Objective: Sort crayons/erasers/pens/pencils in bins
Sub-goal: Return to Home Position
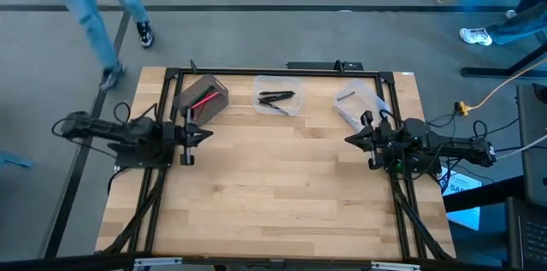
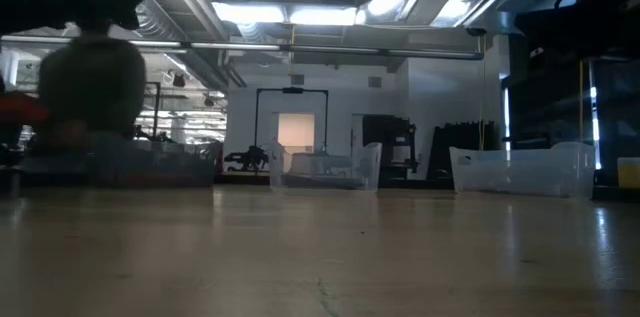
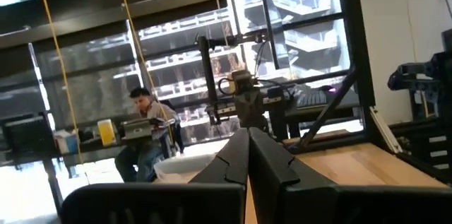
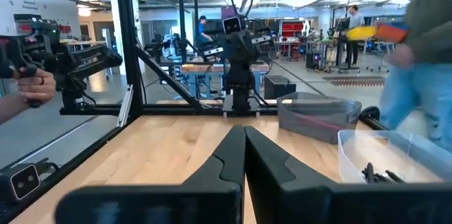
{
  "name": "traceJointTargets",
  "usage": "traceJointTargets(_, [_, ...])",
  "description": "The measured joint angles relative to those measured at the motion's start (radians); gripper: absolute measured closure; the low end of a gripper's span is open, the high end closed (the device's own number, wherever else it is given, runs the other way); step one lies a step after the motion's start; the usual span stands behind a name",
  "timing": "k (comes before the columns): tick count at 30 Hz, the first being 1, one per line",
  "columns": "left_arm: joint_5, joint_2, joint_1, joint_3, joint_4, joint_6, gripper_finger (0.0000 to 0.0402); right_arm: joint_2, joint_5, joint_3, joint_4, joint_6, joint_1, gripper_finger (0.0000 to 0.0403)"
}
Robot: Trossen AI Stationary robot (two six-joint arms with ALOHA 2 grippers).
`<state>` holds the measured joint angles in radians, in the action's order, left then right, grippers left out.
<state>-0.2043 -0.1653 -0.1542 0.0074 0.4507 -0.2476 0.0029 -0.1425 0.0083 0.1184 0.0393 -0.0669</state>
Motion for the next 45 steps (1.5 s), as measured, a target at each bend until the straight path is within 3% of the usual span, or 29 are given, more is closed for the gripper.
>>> traceJointTargets(6, [0.175, -0.004, 0.181, 0.000, -0.006, 0.062, 0.0401, 0.000, 0.000, 0.000, 0.004, -0.029, -0.009, 0.0391])
traceJointTargets(13, [0.187, 0.004, 0.314, 0.011, -0.030, 0.182, 0.0401, 0.000, 0.000, 0.000, 0.004, -0.020, -0.043, 0.0391])
traceJointTargets(20, [0.188, 0.019, 0.324, 0.079, -0.225, 0.195, 0.0401, 0.001, 0.001, 0.000, -0.031, 0.019, -0.050, 0.0391])
traceJointTargets(29, [0.198, 0.165, 0.324, 0.087, -0.435, 0.186, 0.0401, 0.001, 0.008, 0.000, -0.035, 0.035, -0.050, 0.0391])
traceJointTargets(45, [0.249, 0.163, 0.323, 0.001, -0.386, 0.217, 0.0401, 0.001, 0.049, 0.000, -0.037, 0.015, -0.050, 0.0391])
